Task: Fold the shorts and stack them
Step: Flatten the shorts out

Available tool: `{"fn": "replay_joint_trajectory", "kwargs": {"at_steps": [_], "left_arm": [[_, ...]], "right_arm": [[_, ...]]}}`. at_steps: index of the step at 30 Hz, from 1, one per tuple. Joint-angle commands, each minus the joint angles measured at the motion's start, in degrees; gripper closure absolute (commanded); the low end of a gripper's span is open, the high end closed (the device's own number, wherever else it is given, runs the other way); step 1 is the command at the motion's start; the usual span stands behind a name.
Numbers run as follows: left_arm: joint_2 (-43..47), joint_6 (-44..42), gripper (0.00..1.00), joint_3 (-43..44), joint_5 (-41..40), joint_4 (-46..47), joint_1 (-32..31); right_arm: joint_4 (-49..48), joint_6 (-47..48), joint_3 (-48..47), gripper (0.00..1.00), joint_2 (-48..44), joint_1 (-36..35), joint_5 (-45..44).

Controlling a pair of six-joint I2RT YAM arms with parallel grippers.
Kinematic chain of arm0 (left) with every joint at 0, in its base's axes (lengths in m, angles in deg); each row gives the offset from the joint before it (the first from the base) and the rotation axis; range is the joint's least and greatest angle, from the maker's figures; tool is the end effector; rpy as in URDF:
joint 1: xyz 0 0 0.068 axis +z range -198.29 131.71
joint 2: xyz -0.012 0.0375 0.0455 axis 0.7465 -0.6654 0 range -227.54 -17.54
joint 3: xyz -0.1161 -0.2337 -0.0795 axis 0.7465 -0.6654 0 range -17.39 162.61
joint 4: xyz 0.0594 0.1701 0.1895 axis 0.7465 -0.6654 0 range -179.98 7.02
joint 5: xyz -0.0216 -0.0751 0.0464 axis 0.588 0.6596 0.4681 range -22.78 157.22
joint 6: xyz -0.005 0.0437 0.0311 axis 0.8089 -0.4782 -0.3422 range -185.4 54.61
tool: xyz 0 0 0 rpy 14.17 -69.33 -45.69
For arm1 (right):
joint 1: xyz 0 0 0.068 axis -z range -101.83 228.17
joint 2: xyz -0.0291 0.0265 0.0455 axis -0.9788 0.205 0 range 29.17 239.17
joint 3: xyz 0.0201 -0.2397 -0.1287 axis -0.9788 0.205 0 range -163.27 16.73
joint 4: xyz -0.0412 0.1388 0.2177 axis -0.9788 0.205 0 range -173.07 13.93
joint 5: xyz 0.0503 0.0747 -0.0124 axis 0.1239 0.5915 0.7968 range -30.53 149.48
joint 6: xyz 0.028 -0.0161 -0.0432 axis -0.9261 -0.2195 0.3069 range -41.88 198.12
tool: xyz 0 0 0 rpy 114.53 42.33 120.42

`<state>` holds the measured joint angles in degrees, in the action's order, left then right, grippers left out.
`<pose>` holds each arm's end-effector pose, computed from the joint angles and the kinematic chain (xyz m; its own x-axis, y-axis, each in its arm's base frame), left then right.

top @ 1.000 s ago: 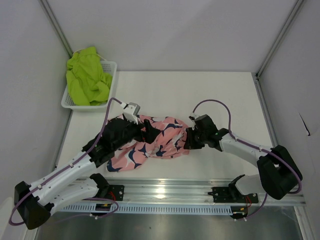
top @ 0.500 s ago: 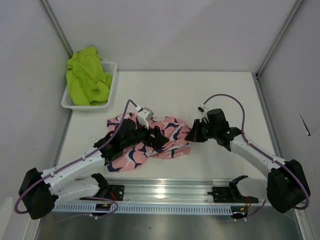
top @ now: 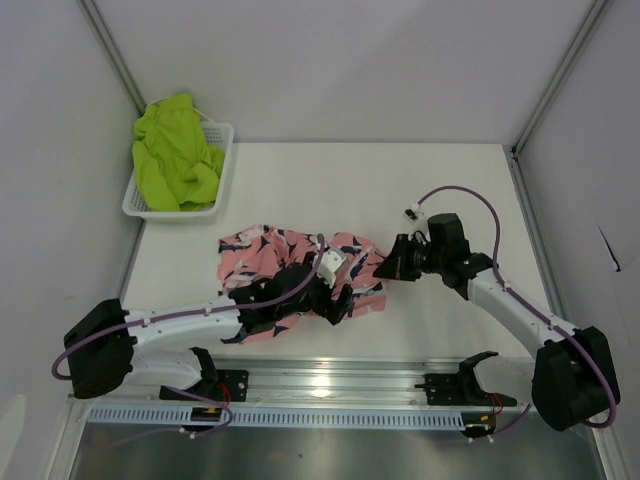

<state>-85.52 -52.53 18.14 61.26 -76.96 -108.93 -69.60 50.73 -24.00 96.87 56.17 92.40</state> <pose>0.1298 -0.2230 0.2288 -0.3956 0.2516 -0.8833 0.7521 0.6407 -0.1544 0.2194 0.1095 0.2327 -0.8552 0.0710 -0.5134 -0.3430 0.6652 0.6632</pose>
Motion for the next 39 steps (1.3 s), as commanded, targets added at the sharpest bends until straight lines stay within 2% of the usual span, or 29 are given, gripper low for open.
{"fn": "replay_joint_trajectory", "kwargs": {"at_steps": [1, 3, 11, 15, 16, 18, 21, 22, 23, 30, 32, 33, 39], "left_arm": [[-2.41, -4.24, 0.09, 3.58, -6.26, 3.47, -0.97], [-5.82, -4.69, 0.19, 4.63, -8.53, 3.47, -1.06], [-10.06, -6.36, 0.22, 5.08, -9.08, 8.39, -1.76], [-11.55, -6.80, 0.35, 5.43, -5.04, 10.41, -1.85], [-11.82, -6.80, 0.45, 5.78, -4.16, 10.67, -1.85], [-12.34, -6.80, 0.55, 5.61, -2.48, 11.82, -1.76], [-12.87, -6.62, 0.77, 5.60, 0.59, 13.05, -1.85], [-12.87, -6.62, 0.94, 5.43, 1.12, 13.22, -1.76], [-12.79, -6.45, 1.00, 5.43, 1.82, 13.23, -1.85], [-10.68, -7.15, 1.00, 4.64, 7.19, 12.00, -1.67], [-10.15, -7.15, 1.00, 4.55, 6.75, 11.21, -1.59], [-9.37, -7.15, 1.00, 4.20, 6.83, 10.86, -1.41], [-4.97, -5.31, 1.00, 1.30, 8.06, 9.98, 0.70]], "right_arm": [[-0.29, 0.42, -1.28, 1.00, -2.05, 0.29, 2.75], [-0.20, 0.68, -1.37, 1.00, -2.49, 0.38, 3.28], [-0.03, 0.50, -1.98, 1.00, -1.17, 0.46, 5.13], [-0.90, 0.33, -2.16, 1.00, -0.55, 0.38, 6.27], [-1.08, 0.33, -2.07, 1.00, -0.38, 0.38, 6.36], [-1.26, 0.50, -1.98, 1.00, -0.20, 0.38, 6.62], [-2.83, 1.12, -1.37, 1.00, -0.11, 0.46, 7.15], [-3.28, 1.47, -1.20, 1.00, -0.03, 0.47, 7.50], [-3.89, 1.90, -0.67, 1.00, 0.23, 0.55, 7.94], [-8.11, 3.14, 1.09, 0.99, 1.82, 0.64, 11.98], [-8.03, 4.01, 1.27, 0.92, 1.91, 0.64, 12.25], [-8.03, 4.98, 1.44, 0.82, 1.91, 0.64, 12.34], [-10.82, 7.10, 3.64, 0.68, 1.64, 0.73, 14.79]]}}
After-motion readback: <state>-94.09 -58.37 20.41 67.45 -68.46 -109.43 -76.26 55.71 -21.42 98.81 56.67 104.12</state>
